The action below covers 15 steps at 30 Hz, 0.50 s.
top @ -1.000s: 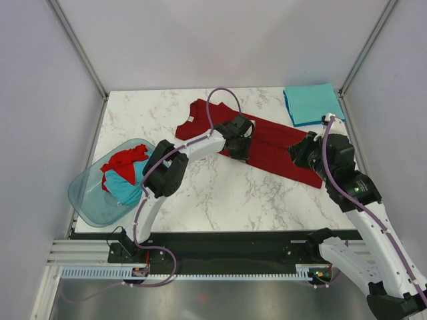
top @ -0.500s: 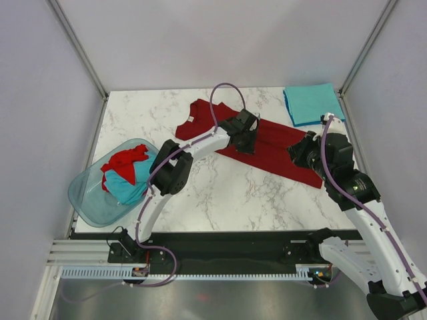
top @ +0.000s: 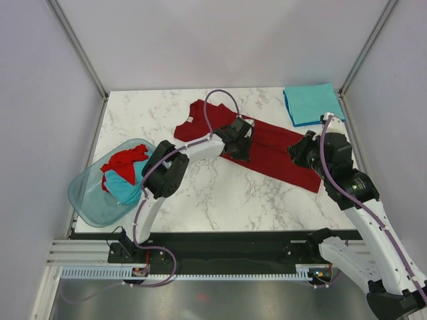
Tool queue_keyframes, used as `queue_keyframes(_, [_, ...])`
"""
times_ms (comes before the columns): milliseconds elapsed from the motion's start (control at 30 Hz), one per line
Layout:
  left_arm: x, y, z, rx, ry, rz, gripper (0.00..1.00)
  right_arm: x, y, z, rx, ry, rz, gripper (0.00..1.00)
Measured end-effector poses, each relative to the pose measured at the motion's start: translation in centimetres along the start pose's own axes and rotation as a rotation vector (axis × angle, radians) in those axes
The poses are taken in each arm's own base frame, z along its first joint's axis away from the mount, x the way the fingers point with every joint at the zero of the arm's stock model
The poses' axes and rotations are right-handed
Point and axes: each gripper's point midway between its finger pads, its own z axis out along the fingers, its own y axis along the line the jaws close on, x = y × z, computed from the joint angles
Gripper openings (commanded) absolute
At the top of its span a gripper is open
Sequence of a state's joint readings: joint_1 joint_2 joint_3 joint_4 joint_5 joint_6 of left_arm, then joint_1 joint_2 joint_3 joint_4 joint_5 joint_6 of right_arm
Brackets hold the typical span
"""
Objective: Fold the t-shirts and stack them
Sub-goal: Fold the tshirt
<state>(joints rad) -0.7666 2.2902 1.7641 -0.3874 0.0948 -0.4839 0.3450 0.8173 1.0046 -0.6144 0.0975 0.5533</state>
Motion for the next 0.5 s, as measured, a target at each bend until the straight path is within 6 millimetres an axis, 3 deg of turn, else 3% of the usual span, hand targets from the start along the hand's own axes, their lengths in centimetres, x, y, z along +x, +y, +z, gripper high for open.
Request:
queue_keyframes(300, [4.5,2.5,-3.8,-0.068,0.047,0.003,0.02,-0.6,-0.3,1.3,0.060,0.039,-0.047,0.19])
queue_keyframes(500, [8.1,4.4,-6.8,-0.107,0.086,0.004,0.02,0.5,-1.0,3.1,0.108,0.118,-0.092,0.19])
